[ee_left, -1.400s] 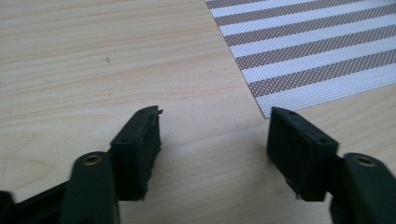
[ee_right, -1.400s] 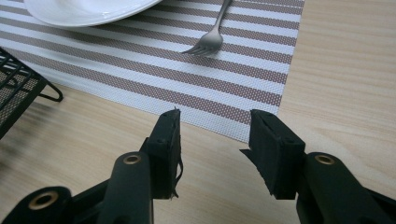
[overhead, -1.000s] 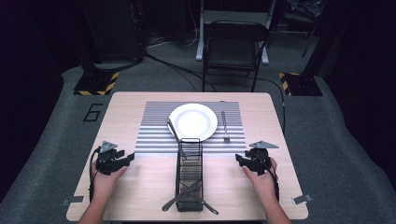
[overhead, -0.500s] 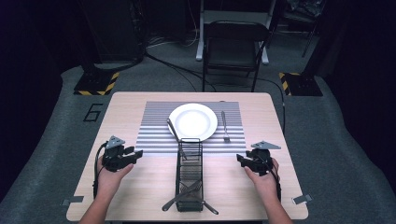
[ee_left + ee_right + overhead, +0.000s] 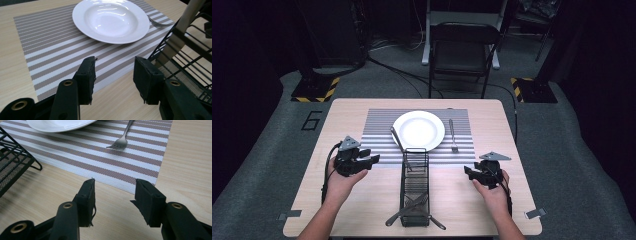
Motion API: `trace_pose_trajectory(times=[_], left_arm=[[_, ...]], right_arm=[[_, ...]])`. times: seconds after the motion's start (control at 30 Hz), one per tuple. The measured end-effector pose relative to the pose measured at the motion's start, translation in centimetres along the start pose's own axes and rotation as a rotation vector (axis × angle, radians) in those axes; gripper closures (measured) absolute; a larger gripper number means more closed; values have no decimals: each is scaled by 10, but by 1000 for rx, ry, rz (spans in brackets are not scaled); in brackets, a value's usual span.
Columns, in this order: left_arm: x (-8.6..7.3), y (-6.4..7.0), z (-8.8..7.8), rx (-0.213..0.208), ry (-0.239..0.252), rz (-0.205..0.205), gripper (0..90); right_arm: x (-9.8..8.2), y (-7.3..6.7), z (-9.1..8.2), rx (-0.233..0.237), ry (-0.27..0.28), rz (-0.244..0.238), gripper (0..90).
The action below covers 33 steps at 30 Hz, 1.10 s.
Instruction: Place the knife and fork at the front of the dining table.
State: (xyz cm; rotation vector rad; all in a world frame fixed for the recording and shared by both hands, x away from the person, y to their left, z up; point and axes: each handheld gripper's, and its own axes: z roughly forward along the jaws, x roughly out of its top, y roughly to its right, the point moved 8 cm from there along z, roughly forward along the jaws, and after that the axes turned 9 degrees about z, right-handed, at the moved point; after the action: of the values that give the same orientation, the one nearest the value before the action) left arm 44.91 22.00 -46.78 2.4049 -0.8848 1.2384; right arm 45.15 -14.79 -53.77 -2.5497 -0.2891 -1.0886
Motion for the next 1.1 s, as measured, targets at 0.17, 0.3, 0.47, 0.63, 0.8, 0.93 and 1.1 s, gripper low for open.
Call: trace_pose_trajectory(times=[0.17,0.3,0.47,0.63,0.8,0.93,1.1], left_arm=[[11,7,-3,-10,5,24,522],[23,13,-9,-24,22,38,525],[33,20,-14,-36,35,50,532],[41,29,-15,-57,42,62,538],[47,39,-6,-84,40,70,548],[49,43,0,-92,38,72,555],[50,51,10,-113,30,69,561]], right_arm=[[0,-1,0,-3,-3,0,504],[-1,2,1,-6,-8,2,505],[-2,4,2,-7,-13,13,505],[-1,5,3,-10,-7,17,504],[-2,7,3,-10,-11,22,502],[-2,7,3,-8,-7,31,499],[-2,10,3,-9,-10,40,496]])
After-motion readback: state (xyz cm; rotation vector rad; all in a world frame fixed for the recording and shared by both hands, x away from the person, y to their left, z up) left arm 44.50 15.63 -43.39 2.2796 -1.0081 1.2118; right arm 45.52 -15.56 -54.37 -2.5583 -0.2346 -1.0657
